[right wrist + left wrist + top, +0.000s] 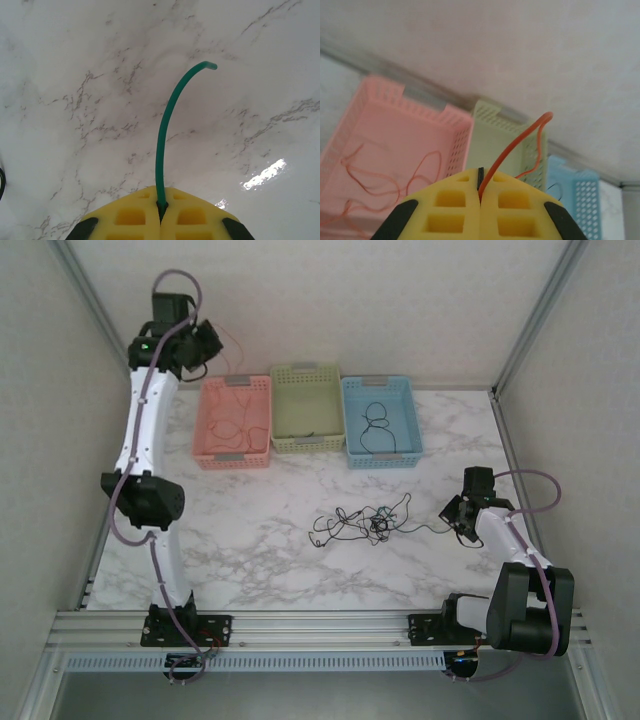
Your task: Untangle the cables
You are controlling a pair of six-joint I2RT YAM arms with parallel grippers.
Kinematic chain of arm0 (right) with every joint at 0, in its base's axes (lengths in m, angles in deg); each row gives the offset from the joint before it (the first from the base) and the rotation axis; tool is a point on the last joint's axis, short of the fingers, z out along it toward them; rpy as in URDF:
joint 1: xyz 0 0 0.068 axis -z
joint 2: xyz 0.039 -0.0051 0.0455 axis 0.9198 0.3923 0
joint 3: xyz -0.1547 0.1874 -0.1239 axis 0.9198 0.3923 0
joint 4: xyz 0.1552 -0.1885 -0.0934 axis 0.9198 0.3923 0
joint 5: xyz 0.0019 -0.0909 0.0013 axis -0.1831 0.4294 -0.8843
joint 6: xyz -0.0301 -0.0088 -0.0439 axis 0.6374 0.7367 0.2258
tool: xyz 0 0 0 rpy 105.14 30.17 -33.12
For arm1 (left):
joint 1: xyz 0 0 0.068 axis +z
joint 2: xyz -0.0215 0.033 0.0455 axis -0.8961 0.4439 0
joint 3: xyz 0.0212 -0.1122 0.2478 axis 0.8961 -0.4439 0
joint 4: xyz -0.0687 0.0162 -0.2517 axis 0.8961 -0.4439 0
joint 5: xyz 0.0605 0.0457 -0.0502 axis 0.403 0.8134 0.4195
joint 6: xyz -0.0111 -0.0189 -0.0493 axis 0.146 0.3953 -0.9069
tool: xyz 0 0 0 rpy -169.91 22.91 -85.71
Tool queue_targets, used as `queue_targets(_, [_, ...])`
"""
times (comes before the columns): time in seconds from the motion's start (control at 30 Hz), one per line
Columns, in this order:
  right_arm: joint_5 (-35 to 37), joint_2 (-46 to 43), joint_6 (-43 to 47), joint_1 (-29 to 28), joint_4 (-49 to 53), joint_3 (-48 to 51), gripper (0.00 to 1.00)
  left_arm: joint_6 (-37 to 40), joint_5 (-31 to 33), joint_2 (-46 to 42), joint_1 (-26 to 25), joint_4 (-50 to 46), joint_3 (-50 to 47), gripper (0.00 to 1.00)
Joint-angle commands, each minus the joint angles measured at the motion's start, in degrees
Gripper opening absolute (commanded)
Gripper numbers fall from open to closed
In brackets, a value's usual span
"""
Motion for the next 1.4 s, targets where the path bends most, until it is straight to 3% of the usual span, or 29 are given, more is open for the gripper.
queue_targets(0.0, [0.0,-0.2,0.6,0.3,-0.7,1.0,0.00,-2.2,-3.8,2.6,-0.4,1.4,-9.7,0.07])
queue_targets(0.17, [-0.3,-0.3,0.6,0.3,-0.7,1.0,0.00,-2.1,-3.1,5.3,-1.5,4.1,-18.0,0.18])
queue_targets(0.47, [-0.6,-0.2,0.6,0.3,-0.8,1.0,0.00,-2.4,4.1,-0.7,0.1,4.1,-27.9,0.57])
queue_targets(0.6, [-0.8,-0.1,0.6,0.3,-0.8,1.0,0.00,-3.7,2.8,-7.0,2.0,6.9,-34.6,0.59])
queue_targets(0.77, [-1.8,-0.1,0.4,0.3,-1.3,1.1,0.00,-4.7,-2.6,-18.6,0.6,13.1,-45.1,0.59])
queue_targets(0.93, [-4.8,-1.3,0.4,0.3,-2.6,1.7,0.00,-4.8,-5.5,-33.7,-6.7,20.0,-61.9,0.64])
queue_targets(1.07, [-7.0,-0.9,0.4,0.1,-3.4,1.9,0.00,-3.1,-9.6,-39.7,-18.4,25.7,-74.6,0.66])
queue_targets(1.2, [-7.5,-0.2,0.4,0.1,-3.4,1.6,0.00,-1.1,-11.2,-39.4,-29.8,32.5,-84.7,0.68])
queue_targets(1.37, [-7.5,-0.3,0.5,0.0,-3.6,1.8,0.00,0.6,-9.6,-32.9,-37.9,38.9,-89.4,0.69])
